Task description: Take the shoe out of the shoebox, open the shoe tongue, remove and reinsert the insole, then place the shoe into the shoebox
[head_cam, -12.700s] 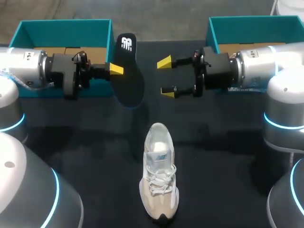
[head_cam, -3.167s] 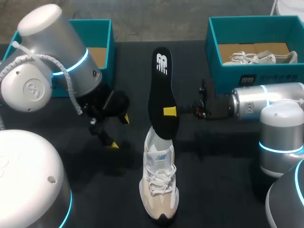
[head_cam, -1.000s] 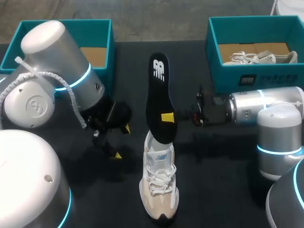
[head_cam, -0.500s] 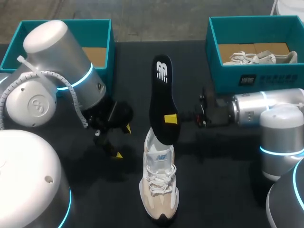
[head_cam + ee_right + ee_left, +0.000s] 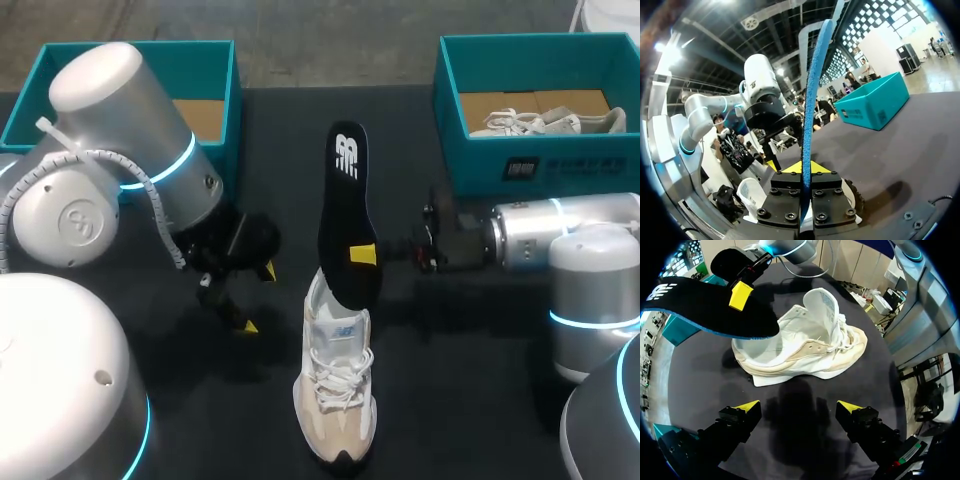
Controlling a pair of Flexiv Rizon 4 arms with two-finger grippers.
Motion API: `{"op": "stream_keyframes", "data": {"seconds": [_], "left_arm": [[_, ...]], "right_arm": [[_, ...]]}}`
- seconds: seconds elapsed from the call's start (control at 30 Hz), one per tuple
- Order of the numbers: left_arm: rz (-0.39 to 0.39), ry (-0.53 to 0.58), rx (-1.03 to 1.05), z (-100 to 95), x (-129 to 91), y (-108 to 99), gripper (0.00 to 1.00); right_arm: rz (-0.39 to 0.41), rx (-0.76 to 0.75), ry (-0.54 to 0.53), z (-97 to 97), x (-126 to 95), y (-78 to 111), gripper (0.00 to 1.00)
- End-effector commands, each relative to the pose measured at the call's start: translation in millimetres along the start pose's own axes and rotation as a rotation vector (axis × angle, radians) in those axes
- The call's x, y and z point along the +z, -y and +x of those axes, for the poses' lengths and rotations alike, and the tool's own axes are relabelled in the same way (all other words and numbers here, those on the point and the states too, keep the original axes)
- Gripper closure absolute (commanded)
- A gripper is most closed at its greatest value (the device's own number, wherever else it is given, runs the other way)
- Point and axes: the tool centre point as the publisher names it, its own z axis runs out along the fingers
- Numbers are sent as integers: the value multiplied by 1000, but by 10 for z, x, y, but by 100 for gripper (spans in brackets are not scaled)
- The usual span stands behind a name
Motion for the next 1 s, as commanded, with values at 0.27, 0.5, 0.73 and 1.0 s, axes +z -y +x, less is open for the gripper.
{"op": "stream_keyframes", "data": {"seconds": [0.27, 0.5, 0.73, 1.0], "left_arm": [[-2, 2, 0, 3, 17, 5, 0], [-2, 2, 0, 3, 17, 5, 0], [-2, 2, 0, 3, 17, 5, 0], [-2, 2, 0, 3, 17, 5, 0]], "right_arm": [[0, 15, 5, -7, 24, 66, 100], [-6, 20, 4, 4, 39, 93, 100], [-13, 19, 9, 18, 41, 121, 100], [-18, 24, 15, 32, 59, 152, 100]]}}
